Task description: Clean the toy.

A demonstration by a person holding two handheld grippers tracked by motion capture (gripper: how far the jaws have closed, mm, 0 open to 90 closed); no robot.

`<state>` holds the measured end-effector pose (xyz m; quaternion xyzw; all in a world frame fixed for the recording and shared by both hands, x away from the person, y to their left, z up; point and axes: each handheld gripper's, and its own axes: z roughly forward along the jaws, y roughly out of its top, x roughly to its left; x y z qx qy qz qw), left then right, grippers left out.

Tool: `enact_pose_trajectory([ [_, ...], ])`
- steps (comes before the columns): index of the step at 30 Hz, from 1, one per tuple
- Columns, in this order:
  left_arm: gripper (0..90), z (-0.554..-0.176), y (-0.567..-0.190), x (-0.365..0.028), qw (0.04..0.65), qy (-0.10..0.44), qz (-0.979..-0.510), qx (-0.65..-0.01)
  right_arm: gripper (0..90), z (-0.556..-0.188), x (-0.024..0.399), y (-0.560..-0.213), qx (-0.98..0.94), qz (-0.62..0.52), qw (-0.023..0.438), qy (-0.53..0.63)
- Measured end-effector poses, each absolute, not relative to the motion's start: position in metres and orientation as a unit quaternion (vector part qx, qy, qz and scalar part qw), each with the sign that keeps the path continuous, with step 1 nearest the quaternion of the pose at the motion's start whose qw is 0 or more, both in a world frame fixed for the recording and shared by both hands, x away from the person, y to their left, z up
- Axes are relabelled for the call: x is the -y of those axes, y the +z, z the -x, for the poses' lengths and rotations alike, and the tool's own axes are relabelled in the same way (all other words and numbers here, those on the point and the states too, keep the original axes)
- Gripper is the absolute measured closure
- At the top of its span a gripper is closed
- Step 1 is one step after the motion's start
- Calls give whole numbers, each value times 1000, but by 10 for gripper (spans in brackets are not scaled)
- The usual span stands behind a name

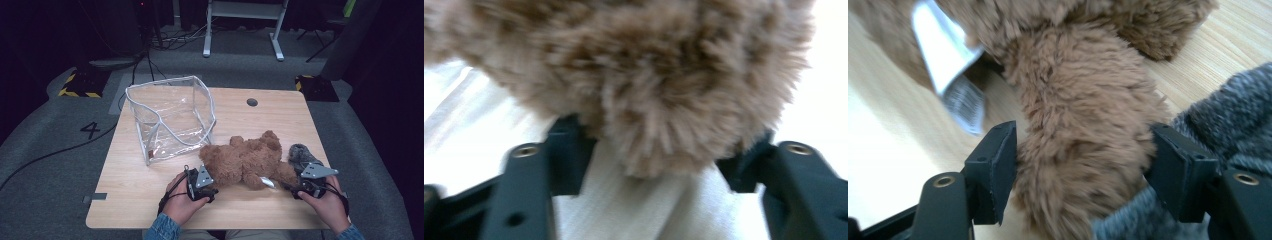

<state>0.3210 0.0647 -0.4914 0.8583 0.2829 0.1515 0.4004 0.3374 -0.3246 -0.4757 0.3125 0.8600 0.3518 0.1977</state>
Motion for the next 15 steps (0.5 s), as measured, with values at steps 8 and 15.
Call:
enact_pose_trajectory([
  [8,824,-318,-479,-72,392,171,-859,-282,684,-346,315,-469,-875,-301,200,321],
  [15,884,-304,-451,-85,429,151,-842,-290,690,-335,314,-435,-867,-302,186,351],
])
